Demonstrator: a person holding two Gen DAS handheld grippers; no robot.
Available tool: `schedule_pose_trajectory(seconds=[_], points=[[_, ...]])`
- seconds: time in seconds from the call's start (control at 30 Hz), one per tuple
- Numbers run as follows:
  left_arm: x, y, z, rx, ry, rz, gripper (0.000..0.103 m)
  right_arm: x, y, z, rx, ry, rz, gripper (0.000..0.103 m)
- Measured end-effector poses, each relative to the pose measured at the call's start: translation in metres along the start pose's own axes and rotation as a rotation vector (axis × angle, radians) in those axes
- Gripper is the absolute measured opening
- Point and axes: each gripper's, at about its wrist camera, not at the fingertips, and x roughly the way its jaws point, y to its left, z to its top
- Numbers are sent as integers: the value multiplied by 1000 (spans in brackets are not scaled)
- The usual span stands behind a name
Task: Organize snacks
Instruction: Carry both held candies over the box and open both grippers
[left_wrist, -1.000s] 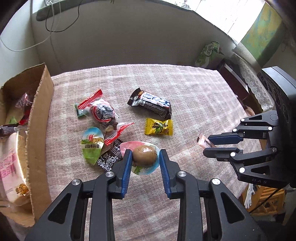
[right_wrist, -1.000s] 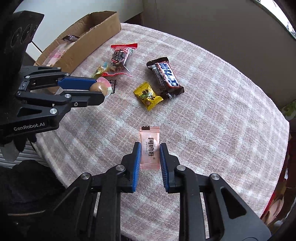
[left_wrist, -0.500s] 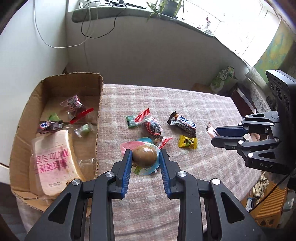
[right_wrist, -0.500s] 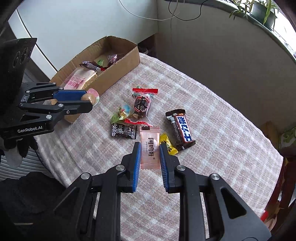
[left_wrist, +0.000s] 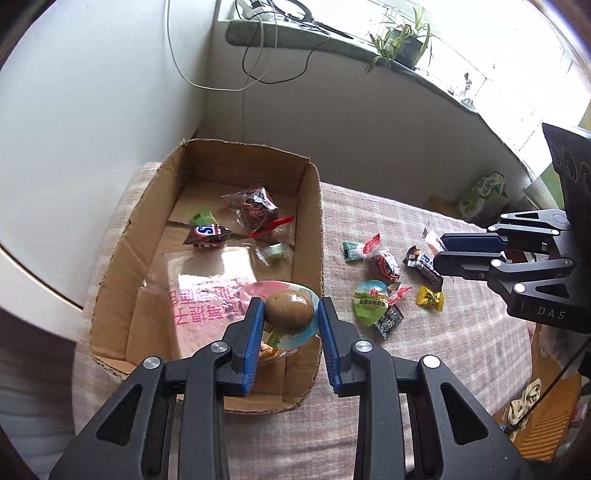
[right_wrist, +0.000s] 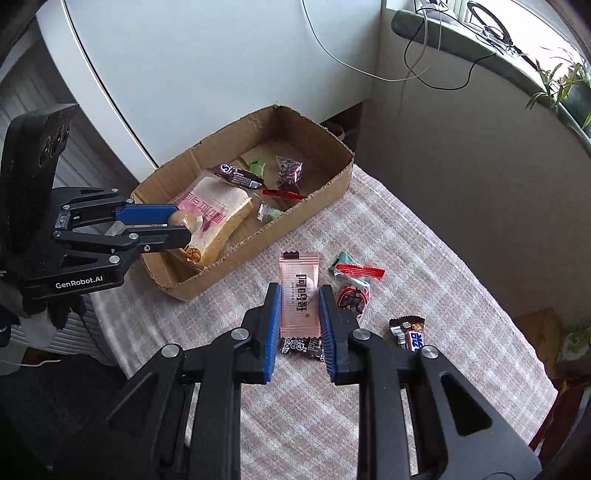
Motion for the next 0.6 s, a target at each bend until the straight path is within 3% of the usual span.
schedule_pose_trajectory(seconds=[0.6], points=[[-6,67,-5,-102,-1,89,28,51,42,55,-85,53,29,21]])
